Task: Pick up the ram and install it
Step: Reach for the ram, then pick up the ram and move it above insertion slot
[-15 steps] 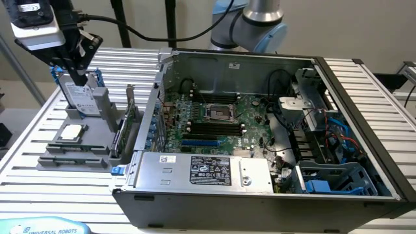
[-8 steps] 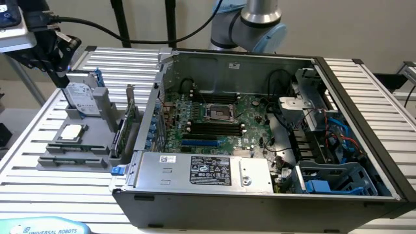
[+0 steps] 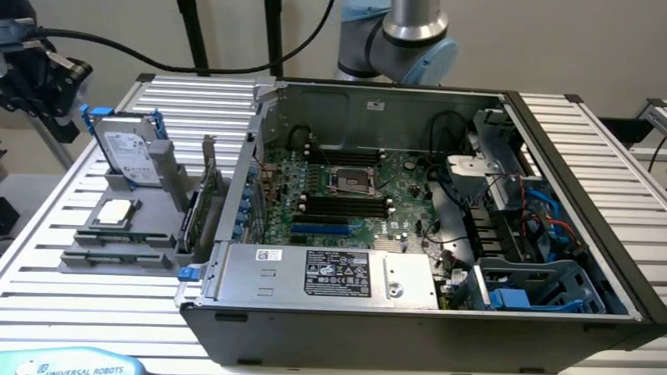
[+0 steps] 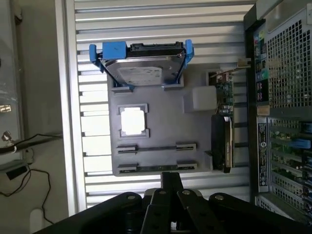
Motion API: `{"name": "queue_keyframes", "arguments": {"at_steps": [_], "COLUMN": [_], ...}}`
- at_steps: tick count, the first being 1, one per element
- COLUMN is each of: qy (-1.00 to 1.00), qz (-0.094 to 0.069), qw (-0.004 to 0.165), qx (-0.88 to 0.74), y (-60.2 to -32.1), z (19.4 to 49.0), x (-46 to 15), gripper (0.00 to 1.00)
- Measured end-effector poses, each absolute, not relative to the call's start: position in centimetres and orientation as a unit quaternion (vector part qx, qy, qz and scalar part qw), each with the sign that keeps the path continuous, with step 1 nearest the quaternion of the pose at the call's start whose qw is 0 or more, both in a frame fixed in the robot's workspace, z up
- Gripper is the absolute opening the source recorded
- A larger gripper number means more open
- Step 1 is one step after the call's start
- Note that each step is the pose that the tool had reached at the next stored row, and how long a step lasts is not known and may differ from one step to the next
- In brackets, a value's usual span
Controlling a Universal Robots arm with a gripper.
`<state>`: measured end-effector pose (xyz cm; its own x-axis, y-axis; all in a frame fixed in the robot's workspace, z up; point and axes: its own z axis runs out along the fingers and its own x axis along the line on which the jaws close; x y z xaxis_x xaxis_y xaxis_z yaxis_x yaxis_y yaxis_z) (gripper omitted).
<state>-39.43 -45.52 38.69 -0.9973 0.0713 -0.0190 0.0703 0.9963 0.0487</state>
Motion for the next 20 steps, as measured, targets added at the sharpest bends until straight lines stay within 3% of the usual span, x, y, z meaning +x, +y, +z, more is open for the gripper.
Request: {"name": "queue_keyframes", "arguments": {"at_steps": [20], "qy": [0.999], "qz": [0.024], "qw": [0.010], "qx": [0.033], "y": [-45.5], "z": [38.6], "x": [-41.4], "gripper": [0.11]}}
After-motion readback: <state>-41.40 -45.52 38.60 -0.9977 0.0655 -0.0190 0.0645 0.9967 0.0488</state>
